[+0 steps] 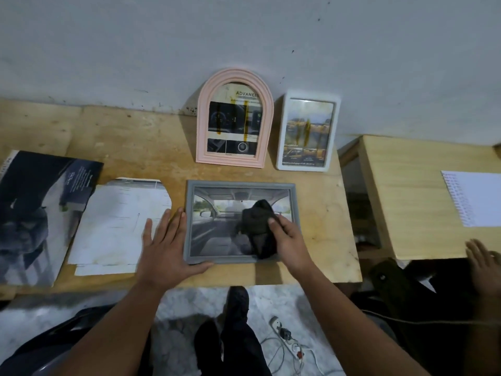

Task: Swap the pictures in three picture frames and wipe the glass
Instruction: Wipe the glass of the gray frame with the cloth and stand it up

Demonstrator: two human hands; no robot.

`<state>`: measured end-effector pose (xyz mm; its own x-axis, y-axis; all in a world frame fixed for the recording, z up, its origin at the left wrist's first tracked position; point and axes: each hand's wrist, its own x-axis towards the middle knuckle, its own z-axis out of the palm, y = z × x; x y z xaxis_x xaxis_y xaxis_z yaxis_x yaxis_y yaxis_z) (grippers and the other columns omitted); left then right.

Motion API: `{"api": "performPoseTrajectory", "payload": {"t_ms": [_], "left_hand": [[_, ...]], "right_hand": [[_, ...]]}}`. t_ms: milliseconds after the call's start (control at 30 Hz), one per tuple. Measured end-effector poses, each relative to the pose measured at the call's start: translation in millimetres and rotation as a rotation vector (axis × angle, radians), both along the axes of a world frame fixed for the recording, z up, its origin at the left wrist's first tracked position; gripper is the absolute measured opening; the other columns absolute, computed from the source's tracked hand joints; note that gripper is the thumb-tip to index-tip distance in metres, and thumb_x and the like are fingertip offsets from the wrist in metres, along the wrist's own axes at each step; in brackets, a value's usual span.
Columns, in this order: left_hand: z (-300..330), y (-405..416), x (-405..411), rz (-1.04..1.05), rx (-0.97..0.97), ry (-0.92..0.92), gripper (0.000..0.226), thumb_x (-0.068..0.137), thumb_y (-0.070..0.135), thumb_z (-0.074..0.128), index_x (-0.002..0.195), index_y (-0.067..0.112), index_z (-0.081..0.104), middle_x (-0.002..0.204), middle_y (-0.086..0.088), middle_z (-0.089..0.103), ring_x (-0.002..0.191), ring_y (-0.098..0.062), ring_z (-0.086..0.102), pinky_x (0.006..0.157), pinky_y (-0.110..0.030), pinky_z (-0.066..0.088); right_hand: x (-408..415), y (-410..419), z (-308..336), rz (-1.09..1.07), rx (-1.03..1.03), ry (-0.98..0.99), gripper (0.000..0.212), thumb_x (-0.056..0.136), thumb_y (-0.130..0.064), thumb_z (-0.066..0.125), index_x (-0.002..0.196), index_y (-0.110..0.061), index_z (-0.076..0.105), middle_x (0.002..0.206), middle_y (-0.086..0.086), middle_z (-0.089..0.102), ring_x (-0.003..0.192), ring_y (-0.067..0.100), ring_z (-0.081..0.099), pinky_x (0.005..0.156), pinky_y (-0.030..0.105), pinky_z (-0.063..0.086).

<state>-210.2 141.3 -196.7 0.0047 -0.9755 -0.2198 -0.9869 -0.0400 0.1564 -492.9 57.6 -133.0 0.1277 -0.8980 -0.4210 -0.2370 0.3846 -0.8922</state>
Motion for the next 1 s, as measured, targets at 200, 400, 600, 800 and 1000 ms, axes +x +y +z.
{"api": "performPoseTrajectory", "payload": {"t_ms": [200,400,600,800,1000], "left_hand": [[-2.1,-3.8,-1.7,0.011,0.009,-0.005,0.138,0.067,0.103,0.037,0.164,0.009,0.01,0.173,-0.004,0.01,0.161,-0.023,0.004,0.125,-0.063,0.01],[5.1,-9.4,-2.4,0.018,0.086,-0.004,0.14,0.065,0.106,0.031,0.165,0.012,0.002,0.174,-0.001,0.004,0.161,-0.021,-0.004,0.128,-0.058,0.003],[24.3,-21.1,-7.4,0.025,0.202,-0.051,0.15,0.055,0.111,0.021,0.164,0.011,-0.005,0.174,-0.003,-0.003,0.158,-0.024,-0.019,0.127,-0.053,-0.011],[37.9,-30.3,-13.8,0.056,0.289,-0.058,0.16,0.038,0.111,0.002,0.163,0.011,-0.012,0.173,-0.005,-0.013,0.155,-0.027,-0.028,0.125,-0.048,-0.016],[47.7,-35.7,-19.5,0.067,0.368,-0.082,0.147,0.061,0.103,0.042,0.163,0.012,-0.012,0.172,-0.006,-0.016,0.154,-0.029,-0.03,0.111,-0.042,-0.035]], "right_hand": [[-104.0,-28.4,10.5,-0.357,0.246,-0.11,0.032,0.105,-0.021,0.056,0.135,-0.014,0.063,0.13,0.016,0.068,0.117,0.034,0.067,0.104,0.054,0.053],[-124.4,-18.3,4.0,0.073,0.188,0.717,0.084,0.091,-0.024,0.062,0.161,-0.02,0.017,0.149,0.02,0.042,0.132,0.044,0.05,0.103,0.052,0.049],[-105.6,-3.6,18.0,0.24,-0.161,1.01,0.068,0.091,-0.022,0.059,0.154,-0.03,0.036,0.143,0.01,0.044,0.124,0.035,0.047,0.097,0.053,0.049],[-111.9,-6.7,11.8,0.634,-0.142,1.187,0.042,0.097,-0.044,0.057,0.137,-0.033,0.057,0.131,0.002,0.052,0.121,0.027,0.047,0.099,0.047,0.038],[-136.1,-3.9,20.2,0.651,-0.18,1.161,0.027,0.092,-0.045,0.061,0.115,-0.032,0.069,0.117,-0.003,0.058,0.111,0.022,0.052,0.092,0.043,0.037]]}}
